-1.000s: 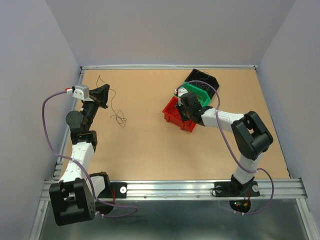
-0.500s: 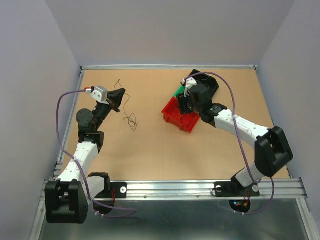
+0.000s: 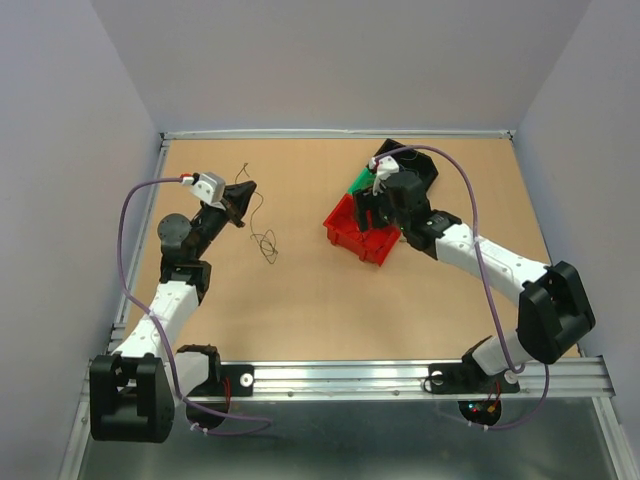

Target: Untangle the cables

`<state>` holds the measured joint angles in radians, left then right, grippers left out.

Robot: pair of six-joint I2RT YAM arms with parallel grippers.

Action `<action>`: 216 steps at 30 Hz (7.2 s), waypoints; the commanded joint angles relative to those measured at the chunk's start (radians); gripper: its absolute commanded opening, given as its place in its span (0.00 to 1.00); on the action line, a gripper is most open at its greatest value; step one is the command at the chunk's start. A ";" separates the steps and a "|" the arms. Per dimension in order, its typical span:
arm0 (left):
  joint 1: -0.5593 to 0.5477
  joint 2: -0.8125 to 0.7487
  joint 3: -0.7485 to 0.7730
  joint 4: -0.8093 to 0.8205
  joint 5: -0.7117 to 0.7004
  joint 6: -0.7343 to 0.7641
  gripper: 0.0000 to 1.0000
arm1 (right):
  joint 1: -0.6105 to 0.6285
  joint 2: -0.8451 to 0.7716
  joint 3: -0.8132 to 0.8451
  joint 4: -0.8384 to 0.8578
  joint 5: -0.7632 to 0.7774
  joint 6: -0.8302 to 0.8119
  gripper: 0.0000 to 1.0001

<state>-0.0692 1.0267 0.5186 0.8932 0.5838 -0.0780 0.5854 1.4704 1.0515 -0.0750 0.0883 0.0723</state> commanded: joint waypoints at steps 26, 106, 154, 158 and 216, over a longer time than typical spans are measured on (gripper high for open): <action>-0.020 -0.022 0.052 0.012 0.014 0.046 0.00 | -0.070 -0.174 -0.387 0.158 0.347 0.228 0.59; -0.087 -0.040 0.080 -0.036 0.129 0.043 0.00 | -0.016 -0.192 -0.332 0.374 -0.177 0.147 0.94; -0.093 0.325 0.258 -0.395 0.180 0.185 0.00 | 0.413 0.469 -0.056 0.846 0.137 0.083 0.00; -0.098 0.337 0.262 -0.402 0.272 0.193 0.00 | 0.413 0.374 -0.165 0.905 0.107 0.100 0.01; -0.555 0.816 0.997 -1.220 -0.058 0.733 0.54 | -0.059 0.185 -0.435 0.903 -0.179 0.073 0.01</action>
<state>-0.6174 1.9461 1.5341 -0.3706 0.4725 0.6777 0.5293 1.6737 0.6155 0.8410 -0.0792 0.1539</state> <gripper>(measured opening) 0.531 0.025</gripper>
